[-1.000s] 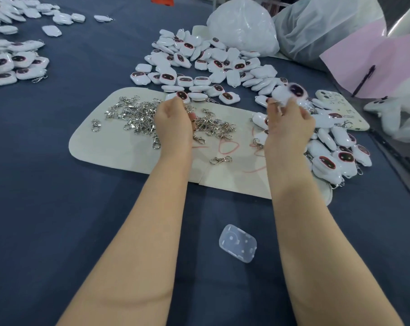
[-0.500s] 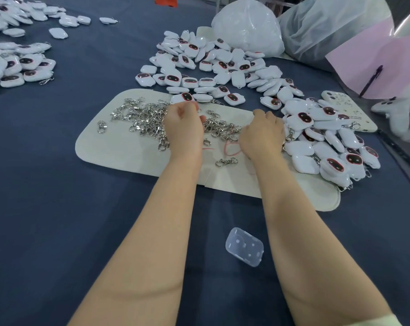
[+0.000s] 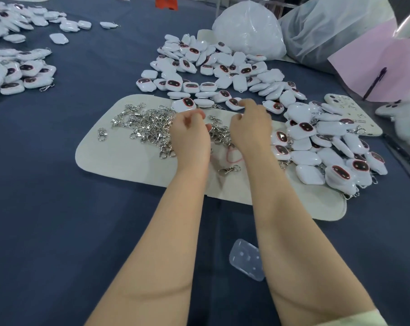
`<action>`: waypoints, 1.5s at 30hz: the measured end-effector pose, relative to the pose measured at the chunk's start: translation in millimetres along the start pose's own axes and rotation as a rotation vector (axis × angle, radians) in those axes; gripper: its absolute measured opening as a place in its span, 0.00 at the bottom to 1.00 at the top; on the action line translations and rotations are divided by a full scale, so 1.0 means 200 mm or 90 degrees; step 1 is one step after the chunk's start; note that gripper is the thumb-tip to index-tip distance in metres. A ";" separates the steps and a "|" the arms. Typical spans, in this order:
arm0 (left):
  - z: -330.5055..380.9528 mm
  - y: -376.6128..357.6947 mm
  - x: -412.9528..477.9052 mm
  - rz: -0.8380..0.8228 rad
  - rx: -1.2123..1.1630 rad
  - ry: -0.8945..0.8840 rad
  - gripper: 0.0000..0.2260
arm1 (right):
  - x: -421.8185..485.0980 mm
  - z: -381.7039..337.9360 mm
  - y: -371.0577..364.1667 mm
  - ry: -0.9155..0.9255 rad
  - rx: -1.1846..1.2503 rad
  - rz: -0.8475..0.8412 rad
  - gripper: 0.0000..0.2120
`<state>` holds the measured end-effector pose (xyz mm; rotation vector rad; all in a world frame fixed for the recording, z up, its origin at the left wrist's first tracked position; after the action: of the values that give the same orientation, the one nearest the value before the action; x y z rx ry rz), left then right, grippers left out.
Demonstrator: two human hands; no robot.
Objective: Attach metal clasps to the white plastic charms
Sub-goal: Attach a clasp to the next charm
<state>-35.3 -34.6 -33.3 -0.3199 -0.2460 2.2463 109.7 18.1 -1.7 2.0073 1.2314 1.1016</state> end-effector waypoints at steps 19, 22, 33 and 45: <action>0.02 -0.17 0.08 -0.020 0.032 0.013 0.04 | 0.23 0.03 -0.11 -0.065 0.078 0.027 0.12; 0.03 -0.14 0.09 -0.042 0.036 0.031 0.03 | 0.20 -0.04 0.05 -0.061 0.335 0.039 0.17; -0.01 0.00 -0.01 -0.093 -0.012 0.133 0.04 | -0.16 -0.13 0.09 0.084 0.274 -0.270 0.25; -0.02 0.00 -0.01 -0.069 -0.149 0.109 0.13 | -0.16 -0.02 -0.06 0.086 0.011 -0.099 0.09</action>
<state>-33.1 -34.9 -36.4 -0.6070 -0.4255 2.0721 92.8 -5.8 -21.6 1.8390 1.4438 1.1691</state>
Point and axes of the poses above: each hand's wrist, its own x-axis towards the middle knuckle, its own y-axis out of the back of the hand, z = x × y, the point moved 8 cm from there along x, towards the middle knuckle, and after that the axes turned 9 degrees about z, right-handed, at the moved point
